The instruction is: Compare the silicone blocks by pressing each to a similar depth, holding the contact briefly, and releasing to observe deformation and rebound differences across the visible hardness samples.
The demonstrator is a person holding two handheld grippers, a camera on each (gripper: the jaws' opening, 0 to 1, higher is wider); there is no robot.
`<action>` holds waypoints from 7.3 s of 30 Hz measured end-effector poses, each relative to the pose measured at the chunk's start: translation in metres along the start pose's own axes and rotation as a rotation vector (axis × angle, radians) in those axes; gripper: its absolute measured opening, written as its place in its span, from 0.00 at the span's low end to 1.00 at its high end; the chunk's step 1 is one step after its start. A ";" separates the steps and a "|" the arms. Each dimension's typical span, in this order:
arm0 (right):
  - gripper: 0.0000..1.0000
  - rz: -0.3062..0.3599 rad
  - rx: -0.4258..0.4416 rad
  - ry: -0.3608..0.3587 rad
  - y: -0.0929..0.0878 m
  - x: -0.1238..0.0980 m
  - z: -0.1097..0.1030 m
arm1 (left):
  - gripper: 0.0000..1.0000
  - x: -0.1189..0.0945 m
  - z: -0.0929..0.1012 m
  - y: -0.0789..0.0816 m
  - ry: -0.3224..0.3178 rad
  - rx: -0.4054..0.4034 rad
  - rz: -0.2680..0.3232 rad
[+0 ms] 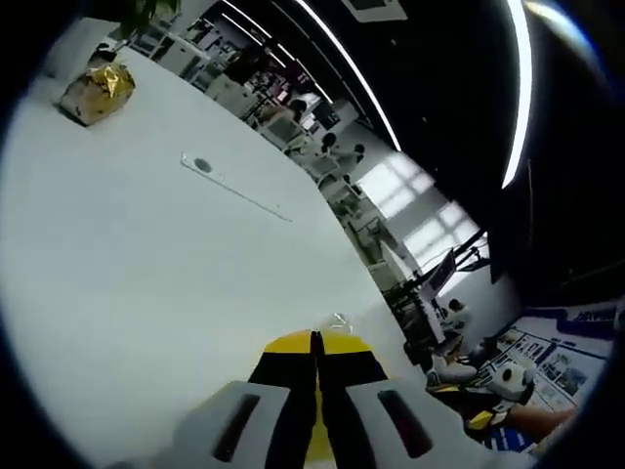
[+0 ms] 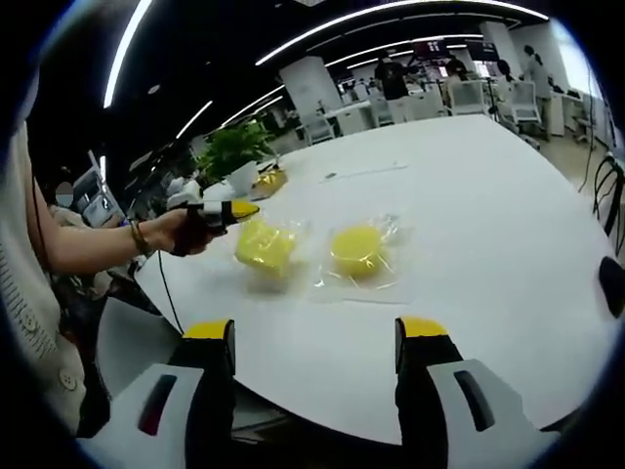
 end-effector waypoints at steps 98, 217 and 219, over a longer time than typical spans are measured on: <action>0.25 -0.171 -0.584 0.689 0.058 0.108 -0.102 | 0.00 -0.051 0.186 -0.018 -0.574 0.698 -0.407; 0.49 -0.170 -0.334 0.425 0.027 0.057 -0.051 | 0.00 -0.060 0.153 -0.053 -0.437 0.668 -0.536; 0.52 -0.130 -0.301 0.387 0.030 0.046 -0.045 | 0.00 -0.058 0.147 -0.053 -0.422 0.665 -0.531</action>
Point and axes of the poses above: the point that each gripper's makers call its tool centre point, and the gripper's own axes: x roughly forward along the fingers, z roughly to its right, y roughly out of its top, the point moved 4 cm from there along -x, roughly backward along the fingers, and after that the axes turned 9 degrees about z, right-handed, at the moved point
